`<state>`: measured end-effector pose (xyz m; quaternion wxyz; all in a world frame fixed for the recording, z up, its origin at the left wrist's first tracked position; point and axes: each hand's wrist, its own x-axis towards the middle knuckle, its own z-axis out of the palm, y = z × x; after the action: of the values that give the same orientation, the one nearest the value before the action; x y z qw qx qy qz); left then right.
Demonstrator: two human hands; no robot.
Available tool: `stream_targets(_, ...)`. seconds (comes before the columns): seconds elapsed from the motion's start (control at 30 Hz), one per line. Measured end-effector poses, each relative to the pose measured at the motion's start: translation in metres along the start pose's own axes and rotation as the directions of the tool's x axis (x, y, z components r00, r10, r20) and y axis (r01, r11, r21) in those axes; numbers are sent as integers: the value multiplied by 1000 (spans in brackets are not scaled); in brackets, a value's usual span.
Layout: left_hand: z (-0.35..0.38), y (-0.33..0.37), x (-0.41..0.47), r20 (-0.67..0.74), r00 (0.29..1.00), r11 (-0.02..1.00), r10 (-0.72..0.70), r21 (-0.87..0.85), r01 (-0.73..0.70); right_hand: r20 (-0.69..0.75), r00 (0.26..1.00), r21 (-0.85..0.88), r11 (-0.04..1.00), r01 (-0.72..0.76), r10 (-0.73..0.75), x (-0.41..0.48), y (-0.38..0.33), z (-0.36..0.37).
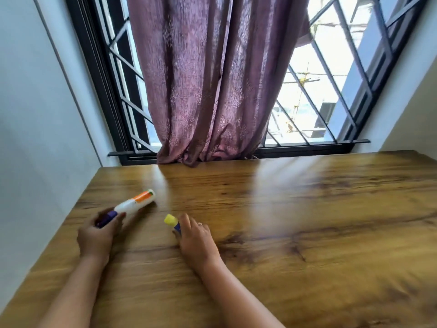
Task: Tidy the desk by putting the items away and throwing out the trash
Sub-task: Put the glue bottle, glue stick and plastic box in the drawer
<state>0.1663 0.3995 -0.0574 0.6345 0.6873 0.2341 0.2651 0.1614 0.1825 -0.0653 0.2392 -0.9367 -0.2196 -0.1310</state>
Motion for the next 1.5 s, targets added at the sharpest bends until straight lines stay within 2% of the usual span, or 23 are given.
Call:
stream_targets(0.07, -16, 6, -32, -3, 994, 953, -107, -286, 102, 69, 991, 151, 981, -120, 111, -27, -2, -15)
stream_targets(0.17, -40, 18, -78, 93, 962, 807, -255, -528, 265, 50, 949, 371, 877, -306, 310, -63, -5, -35)
stream_targets(0.23, -54, 30, -107, 152, 935, 751, -321, -561, 349, 52, 911, 474, 793, -383, 410, -86, -11, -44)
stream_targets(0.33, -65, 41, -148, 239, 889, 724, -391, -517, 458, 187, 849, 549, 664, -508, 494, -115, -24, -59)
stream_targets(0.4, -72, 43, -179, 292, 847, 708, -444, -465, 531, 277, 818, 616, 560, -554, 504, -134, -33, -68)
stream_targets(0.47, -85, 46, -212, 263, 836, 733, -482, -402, 549, 372, 794, 710, 403, -577, 481, -157, -47, -78)
stream_targets(0.53, -100, 47, -242, 224, 837, 742, -499, -389, 546, 435, 791, 740, 329, -586, 430, -180, -61, -90)
stream_targets(0.63, -124, 45, -290, 210, 823, 776, -528, -276, 568, 506, 791, 697, 377, -610, 344, -222, -79, -106)
stream_targets(0.7, -139, 38, -314, 196, 816, 803, -544, -160, 574, 567, 762, 654, 391, -648, 313, -250, -85, -112)
stream_targets(0.77, -150, 34, -333, 221, 799, 814, -560, -34, 580, 603, 739, 584, 465, -665, 299, -273, -88, -118)
stream_targets(0.83, -160, 27, -359, 256, 762, 801, -594, 104, 590, 638, 686, 488, 505, -712, 349, -305, -89, -120)
stream_targets(0.9, -161, 21, -385, 266, 729, 776, -631, 197, 599, 642, 623, 402, 495, -770, 447, -337, -84, -119)
stream_targets(1.03, -146, 18, -413, 258, 717, 755, -648, 342, 559, 615, 558, 197, 577, -793, 557, -377, -73, -121)
stream_targets(1.17, -124, 9, -421, 329, 643, 713, -691, 454, 534, 545, 586, 94, 651, -753, 600, -391, -65, -115)
stream_targets(1.3, -105, -11, -433, 403, 612, 719, -681, 530, 450, 530, 592, -5, 701, -713, 607, -396, -64, -101)
stream_targets(1.37, -98, -16, -438, 422, 620, 734, -662, 531, 422, 527, 590, -51, 716, -696, 611, -398, -64, -95)
stream_targets(1.5, -89, -26, -436, 388, 701, 763, -598, 543, 351, 502, 592, -73, 712, -698, 631, -401, -64, -90)
